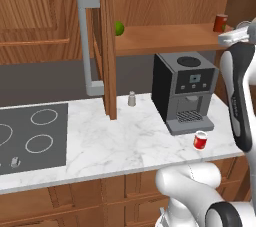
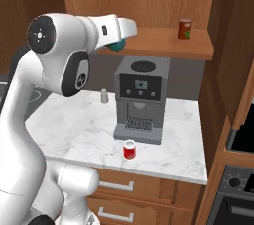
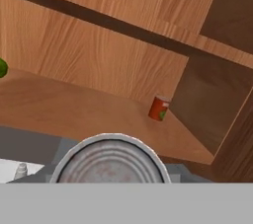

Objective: Pick the cans from the counter and place them in their designated side in the cabinet.

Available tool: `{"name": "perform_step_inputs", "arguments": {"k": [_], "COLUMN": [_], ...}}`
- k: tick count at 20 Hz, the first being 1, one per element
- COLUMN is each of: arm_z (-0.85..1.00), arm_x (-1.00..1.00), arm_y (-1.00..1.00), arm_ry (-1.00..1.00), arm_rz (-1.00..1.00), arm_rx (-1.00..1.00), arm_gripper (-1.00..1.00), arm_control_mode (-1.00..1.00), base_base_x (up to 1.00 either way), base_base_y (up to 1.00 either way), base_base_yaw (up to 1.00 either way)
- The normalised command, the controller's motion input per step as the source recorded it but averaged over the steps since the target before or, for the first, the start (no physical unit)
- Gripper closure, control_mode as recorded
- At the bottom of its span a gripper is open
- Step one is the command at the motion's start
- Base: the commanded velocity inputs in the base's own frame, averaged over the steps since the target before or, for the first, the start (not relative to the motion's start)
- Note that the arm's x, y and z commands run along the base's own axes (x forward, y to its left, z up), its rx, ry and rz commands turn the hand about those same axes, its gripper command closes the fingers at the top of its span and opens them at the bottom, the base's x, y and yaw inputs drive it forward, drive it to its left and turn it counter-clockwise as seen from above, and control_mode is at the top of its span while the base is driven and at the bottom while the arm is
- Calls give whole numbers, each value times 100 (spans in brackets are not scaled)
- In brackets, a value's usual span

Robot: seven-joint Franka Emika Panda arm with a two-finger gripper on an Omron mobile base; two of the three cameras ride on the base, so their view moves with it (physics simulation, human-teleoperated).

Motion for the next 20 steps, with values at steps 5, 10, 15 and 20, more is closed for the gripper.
{"name": "perform_step_inputs", "arguments": {"k": [5,10,15,20], "arm_z": [0,0,-1,0], "arm_x": [14,12,9,12], "arm_y": [-1,-9,-15,-8], "arm_ry": [3,0,0,0], "arm_rz": [0,0,0,-1], "arm_rx": [-3,0,0,1], "arm_gripper": [100,100,100,100], "arm_control_mode": [-100,-100,-100,-100], "base_base_x": [0,0,0,0], "base_base_y": [0,0,0,0], "base_base_yaw": [0,0,0,0]}}
